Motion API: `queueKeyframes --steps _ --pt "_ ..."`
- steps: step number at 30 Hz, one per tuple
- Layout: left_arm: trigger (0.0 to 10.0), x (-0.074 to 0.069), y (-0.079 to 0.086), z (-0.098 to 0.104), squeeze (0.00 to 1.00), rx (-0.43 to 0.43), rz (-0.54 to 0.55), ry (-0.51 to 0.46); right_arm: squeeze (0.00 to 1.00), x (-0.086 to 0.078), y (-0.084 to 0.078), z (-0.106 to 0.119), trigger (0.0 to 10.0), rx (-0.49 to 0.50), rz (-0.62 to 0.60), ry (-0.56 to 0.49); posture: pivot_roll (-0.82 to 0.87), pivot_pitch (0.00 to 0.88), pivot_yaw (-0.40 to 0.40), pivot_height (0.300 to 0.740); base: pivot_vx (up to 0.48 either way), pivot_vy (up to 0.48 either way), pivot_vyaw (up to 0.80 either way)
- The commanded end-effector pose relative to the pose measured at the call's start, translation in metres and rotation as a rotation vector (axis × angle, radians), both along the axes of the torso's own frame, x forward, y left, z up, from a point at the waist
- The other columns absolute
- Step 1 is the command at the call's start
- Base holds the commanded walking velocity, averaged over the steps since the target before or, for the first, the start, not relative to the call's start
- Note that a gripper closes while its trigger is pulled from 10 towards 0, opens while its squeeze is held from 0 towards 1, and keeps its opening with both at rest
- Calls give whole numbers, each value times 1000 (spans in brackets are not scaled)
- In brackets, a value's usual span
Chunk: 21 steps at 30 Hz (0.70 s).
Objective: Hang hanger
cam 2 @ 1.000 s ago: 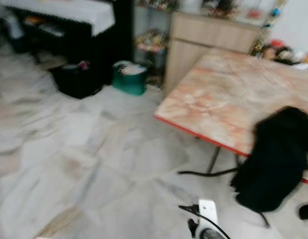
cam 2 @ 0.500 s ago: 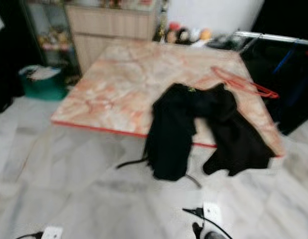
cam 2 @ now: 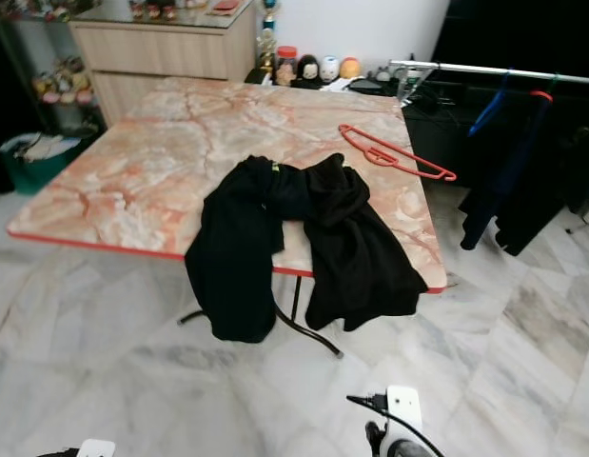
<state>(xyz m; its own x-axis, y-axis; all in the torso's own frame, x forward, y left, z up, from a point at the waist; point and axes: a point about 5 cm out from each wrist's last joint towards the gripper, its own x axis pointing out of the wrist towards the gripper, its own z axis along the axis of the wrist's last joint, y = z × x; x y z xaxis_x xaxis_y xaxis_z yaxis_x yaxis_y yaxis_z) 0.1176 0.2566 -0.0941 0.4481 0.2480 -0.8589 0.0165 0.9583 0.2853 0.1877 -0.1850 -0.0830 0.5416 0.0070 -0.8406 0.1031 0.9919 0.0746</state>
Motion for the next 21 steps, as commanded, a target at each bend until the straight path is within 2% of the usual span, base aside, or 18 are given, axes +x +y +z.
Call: queueKeyframes --steps 1,21 --pt "10000 5 -4 1 0 -14 -5 -13 0 0 -10 2 10000 -21 -16 -2 35 0 -62 740 0 -480 0" --pt "10000 4 3 3 0 -8 -14 -14 0 3 -7 2 10000 -20 -4 -4 22 0 -47 740 0 -480 0"
